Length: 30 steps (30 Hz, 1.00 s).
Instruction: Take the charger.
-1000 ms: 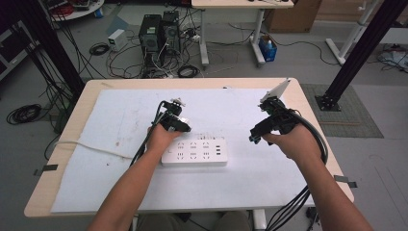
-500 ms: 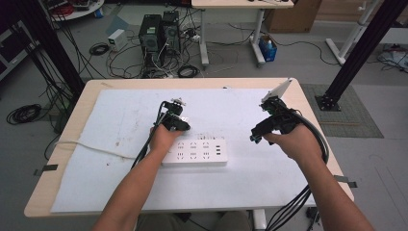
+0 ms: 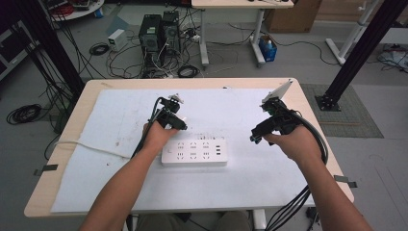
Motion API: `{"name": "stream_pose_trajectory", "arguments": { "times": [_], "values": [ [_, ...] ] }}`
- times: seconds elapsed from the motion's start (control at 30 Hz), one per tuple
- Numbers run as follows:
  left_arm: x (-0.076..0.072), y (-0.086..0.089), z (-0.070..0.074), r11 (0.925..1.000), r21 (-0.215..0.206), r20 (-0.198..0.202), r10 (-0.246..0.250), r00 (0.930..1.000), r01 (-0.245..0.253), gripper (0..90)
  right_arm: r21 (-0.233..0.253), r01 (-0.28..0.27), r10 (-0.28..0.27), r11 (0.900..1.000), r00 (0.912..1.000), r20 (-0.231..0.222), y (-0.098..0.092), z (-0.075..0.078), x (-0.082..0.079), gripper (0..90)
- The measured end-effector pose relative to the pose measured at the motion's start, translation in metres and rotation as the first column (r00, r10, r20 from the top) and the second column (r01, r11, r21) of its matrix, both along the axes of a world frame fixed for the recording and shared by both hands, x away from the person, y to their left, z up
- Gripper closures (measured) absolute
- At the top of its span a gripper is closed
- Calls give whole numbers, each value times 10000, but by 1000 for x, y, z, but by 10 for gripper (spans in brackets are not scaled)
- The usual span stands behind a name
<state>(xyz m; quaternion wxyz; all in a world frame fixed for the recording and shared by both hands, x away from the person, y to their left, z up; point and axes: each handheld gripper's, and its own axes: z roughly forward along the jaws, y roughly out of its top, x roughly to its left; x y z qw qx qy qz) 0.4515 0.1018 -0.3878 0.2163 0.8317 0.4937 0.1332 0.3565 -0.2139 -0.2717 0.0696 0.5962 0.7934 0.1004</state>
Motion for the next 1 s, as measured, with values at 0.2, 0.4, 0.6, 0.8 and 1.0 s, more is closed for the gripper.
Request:
{"name": "stream_pose_trajectory", "arguments": {
  "times": [0.2,0.4,0.6,0.8,1.0],
  "values": [
    [-18,9,33,9985,195,-504,-506,9975,516,426,118,-121,121,9999,9999,-33,5,-1,-1,123],
    [-31,18,55,9950,335,-745,-910,9931,937,426,225,-186,187,9996,9998,-37,10,-1,-5,123],
    [-48,26,75,9892,629,-1071,-1252,9863,1324,425,219,-303,304,9993,9995,-41,13,-2,-10,123],
    [-68,35,95,9808,834,-1488,-1625,9754,1761,425,277,-329,330,9991,9994,-61,15,-4,-15,123],
    [-81,38,101,9727,934,-1700,-1949,9660,2127,426,281,-305,308,9991,9995,-99,16,-5,-18,123]
  ]
}}
